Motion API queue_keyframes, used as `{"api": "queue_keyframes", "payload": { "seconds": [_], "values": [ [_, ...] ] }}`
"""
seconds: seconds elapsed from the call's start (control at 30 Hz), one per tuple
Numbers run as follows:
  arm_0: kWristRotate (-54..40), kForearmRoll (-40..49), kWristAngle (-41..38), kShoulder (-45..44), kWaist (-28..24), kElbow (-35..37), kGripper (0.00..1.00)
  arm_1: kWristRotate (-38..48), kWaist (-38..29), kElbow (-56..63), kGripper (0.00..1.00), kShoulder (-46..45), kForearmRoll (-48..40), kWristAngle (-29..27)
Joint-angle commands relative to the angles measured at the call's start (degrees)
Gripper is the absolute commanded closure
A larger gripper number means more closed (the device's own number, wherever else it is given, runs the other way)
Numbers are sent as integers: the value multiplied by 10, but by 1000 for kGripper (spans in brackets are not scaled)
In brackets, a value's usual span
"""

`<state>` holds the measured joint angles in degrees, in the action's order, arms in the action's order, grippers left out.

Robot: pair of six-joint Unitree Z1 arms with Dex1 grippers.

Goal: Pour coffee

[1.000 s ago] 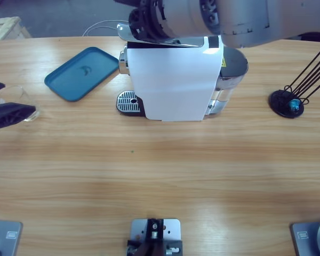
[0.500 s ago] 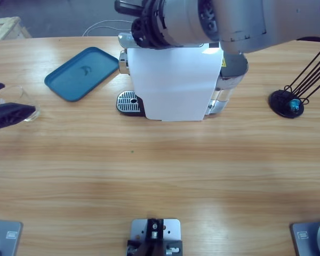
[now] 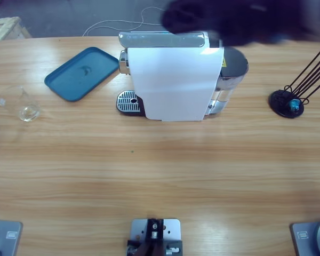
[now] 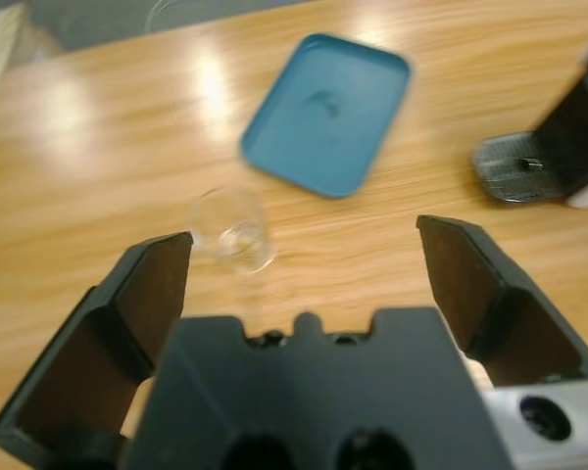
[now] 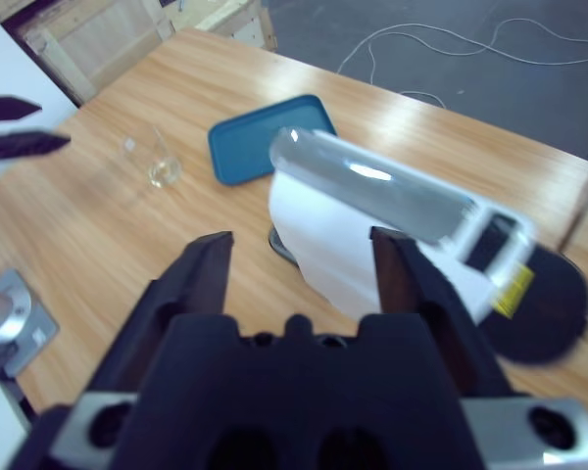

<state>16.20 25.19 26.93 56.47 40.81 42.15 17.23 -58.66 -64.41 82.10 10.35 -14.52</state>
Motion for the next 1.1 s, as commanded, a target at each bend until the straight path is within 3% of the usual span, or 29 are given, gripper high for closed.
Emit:
{"api": "queue_keyframes", "payload": {
  "seconds": [0.03, 0.2, 0.5, 0.6, 1.1],
  "values": [
    [67, -76, 12, 31, -73, -110, 9, 11, -22, 62, 0, -123, 115, -14],
    [63, -162, 14, 84, -97, -146, 9, 11, -26, 77, 0, -178, 214, -7],
    [-24, -247, -5, 166, -135, -174, 9, 23, -26, 162, 0, -304, 237, -20],
    [-28, -293, -28, 191, -168, -188, 9, 24, -26, 173, 0, -306, 235, -21],
    [-64, -477, -57, 353, -200, -208, 9, 26, -26, 184, 0, -285, 232, -33]
  ]
}}
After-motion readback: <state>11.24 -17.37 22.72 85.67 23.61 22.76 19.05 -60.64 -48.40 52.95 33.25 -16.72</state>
